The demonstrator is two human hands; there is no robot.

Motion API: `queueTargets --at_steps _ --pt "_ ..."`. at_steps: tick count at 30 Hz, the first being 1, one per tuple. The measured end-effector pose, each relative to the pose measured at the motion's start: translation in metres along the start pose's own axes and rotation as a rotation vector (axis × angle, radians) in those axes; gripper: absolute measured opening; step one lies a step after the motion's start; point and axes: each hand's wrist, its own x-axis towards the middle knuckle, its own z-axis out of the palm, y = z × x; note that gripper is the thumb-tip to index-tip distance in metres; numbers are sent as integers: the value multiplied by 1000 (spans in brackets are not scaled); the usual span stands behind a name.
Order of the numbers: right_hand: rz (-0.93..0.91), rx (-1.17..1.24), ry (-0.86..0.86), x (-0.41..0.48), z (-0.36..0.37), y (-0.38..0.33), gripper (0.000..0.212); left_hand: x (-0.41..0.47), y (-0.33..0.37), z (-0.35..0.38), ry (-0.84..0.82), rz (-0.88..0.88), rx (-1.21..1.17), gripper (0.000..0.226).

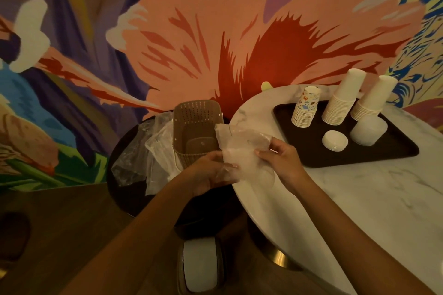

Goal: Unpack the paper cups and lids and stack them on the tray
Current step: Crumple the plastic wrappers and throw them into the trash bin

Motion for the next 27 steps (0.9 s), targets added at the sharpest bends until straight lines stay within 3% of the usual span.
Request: queueTargets --at_steps 2,4,6,10,14,18,20,23,25,27 --pt "-80 -59 -56 -3 -3 1 32 5 -1 -1 40 12 -22 36" --pt "-192 -221 -83 -4 -6 5 46 2 -3 1 48 20 -134 20" --pt "-303 -378 -58 -3 -8 9 47 -2 -5 4 87 6 -330 12" --pt "-468 -488 168 2 -8 10 37 -4 -10 12 55 1 -779 54" --pt "-557 -526 280 -3 0 7 29 -5 -9 33 3 28 -486 59" --pt "-692 -607 141 -8 5 11 30 4 -4 33 223 145 -319 34" --pt "-591 -525 -18 -12 2 7 34 4 -2 24 278 187 -234 28" --pt "-145 -175 -265 -17 -2 -4 42 2 -3 10 280 239 -107 36" --pt "113 44 -273 -14 -4 -8 50 1 -5 7 285 274 -28 35" --pt "187 45 -306 -11 -5 -10 51 -1 -7 7 257 289 52 21"
